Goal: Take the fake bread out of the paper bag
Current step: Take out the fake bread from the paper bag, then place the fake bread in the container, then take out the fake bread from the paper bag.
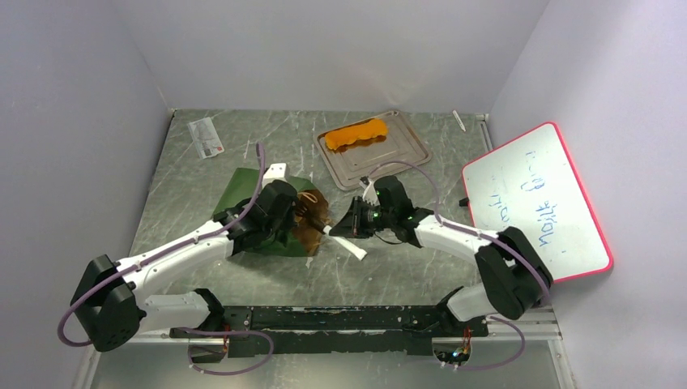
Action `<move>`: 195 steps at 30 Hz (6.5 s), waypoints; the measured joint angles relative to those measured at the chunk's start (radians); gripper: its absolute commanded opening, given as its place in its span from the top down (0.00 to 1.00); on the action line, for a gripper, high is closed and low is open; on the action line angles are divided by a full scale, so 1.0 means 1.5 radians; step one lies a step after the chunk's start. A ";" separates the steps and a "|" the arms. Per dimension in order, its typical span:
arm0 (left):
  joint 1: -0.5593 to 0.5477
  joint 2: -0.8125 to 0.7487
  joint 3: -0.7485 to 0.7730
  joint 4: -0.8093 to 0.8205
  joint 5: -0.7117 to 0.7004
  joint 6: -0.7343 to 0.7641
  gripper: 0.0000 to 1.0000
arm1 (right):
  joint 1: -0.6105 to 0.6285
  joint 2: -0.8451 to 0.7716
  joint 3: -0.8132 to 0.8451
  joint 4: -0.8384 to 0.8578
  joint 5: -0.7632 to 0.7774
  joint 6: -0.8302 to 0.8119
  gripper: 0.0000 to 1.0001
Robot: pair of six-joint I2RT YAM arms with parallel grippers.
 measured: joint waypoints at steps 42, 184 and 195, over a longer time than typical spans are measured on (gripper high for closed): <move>0.047 0.011 -0.030 -0.074 -0.159 -0.244 0.93 | -0.144 -0.333 0.180 -0.500 0.138 -0.124 1.00; 0.088 -0.089 -0.106 -0.002 -0.040 -0.075 0.93 | -0.245 -0.324 0.103 -0.307 -0.022 -0.042 0.59; 0.086 -0.135 -0.103 -0.044 -0.056 -0.092 0.93 | -0.112 -0.387 0.029 -0.312 -0.023 -0.016 0.60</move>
